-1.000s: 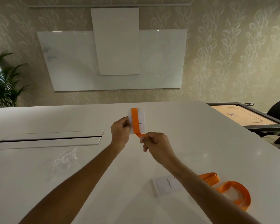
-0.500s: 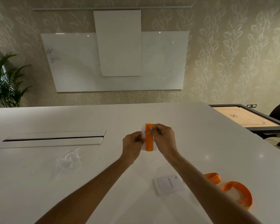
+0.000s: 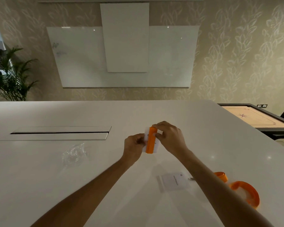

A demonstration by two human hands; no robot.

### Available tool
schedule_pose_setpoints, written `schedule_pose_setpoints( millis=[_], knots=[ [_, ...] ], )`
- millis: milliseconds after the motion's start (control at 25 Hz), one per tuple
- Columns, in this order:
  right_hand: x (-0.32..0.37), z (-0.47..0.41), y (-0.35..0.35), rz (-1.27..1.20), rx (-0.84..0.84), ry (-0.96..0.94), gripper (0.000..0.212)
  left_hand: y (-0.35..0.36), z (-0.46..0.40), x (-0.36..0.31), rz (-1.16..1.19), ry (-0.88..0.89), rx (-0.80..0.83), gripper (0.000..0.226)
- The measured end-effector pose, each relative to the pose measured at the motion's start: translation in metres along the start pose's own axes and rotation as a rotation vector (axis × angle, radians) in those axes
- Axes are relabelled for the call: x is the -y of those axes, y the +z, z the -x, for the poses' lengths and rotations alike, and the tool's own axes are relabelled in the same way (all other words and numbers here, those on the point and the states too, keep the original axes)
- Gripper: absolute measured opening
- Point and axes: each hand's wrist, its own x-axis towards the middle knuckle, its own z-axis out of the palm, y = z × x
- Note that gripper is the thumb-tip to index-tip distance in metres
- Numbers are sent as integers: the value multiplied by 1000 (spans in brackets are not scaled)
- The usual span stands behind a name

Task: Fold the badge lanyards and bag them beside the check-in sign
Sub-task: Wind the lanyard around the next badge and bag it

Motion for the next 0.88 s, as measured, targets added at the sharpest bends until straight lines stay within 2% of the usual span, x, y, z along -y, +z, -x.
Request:
schedule_pose_setpoints(
  millis=[160, 360, 480, 640, 720, 880],
  knots=[
    [-5, -9, -1, -76, 156, 36, 21, -15, -4, 8, -101, 105, 25, 13],
    [-2, -7, 11, -64, 180, -6, 17, -42, -12, 23, -224, 113, 142, 12],
    [-4, -6, 17, -48, 172, 17, 16, -82, -23, 41, -444, -63, 51, 44],
    [-10, -6, 25, -59, 177, 39, 16, -151, -35, 73, -1040, -419, -125, 78],
    [-9, -6, 30, -71, 184, 43, 17, -173, -35, 84, -1118, -576, -164, 93],
    [-7, -7, 40, -95, 203, 49, 18, -195, -31, 100, -1080, -762, -199, 115]
  ],
)
